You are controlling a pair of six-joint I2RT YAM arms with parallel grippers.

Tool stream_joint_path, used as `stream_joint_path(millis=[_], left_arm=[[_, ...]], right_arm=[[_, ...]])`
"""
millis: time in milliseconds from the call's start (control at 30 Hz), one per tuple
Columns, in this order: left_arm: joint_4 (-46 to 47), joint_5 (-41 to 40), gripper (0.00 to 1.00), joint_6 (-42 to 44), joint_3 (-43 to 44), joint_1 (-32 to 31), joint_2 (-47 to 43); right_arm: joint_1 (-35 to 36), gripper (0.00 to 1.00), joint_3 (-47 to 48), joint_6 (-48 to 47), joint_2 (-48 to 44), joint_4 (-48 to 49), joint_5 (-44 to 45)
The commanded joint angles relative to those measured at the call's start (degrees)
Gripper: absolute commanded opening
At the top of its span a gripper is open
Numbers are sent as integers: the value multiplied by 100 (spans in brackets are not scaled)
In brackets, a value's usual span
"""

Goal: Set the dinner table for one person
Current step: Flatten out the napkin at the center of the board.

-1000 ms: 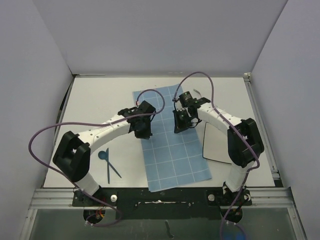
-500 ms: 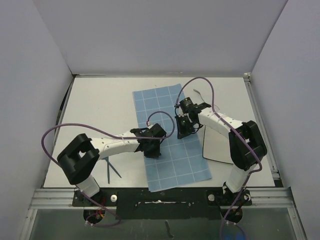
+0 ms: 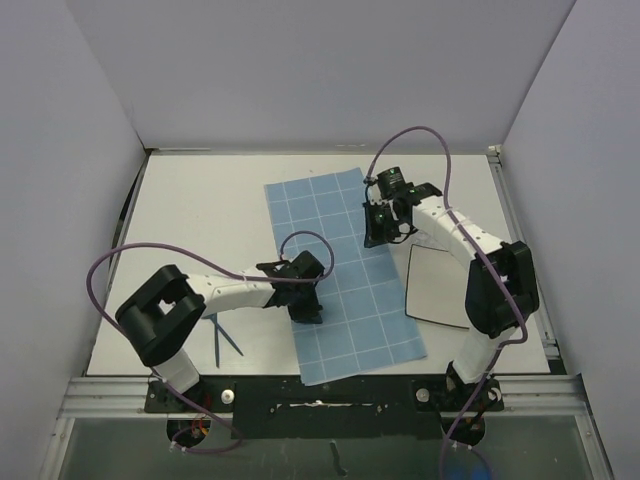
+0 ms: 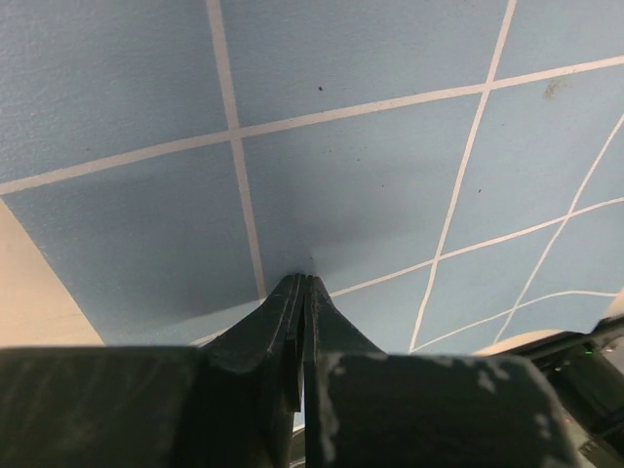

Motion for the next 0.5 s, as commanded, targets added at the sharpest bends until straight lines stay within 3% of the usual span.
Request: stream_joint_path(millis=[0,467], left_arm=[[-390,351,0,-437,-625,-53,361],[-1233,221,0,138,-843,1173,-373]], right_arm=[[-172,0,482,-254,24,-69,-17],[-266,0,978,-356,770,99,-400]])
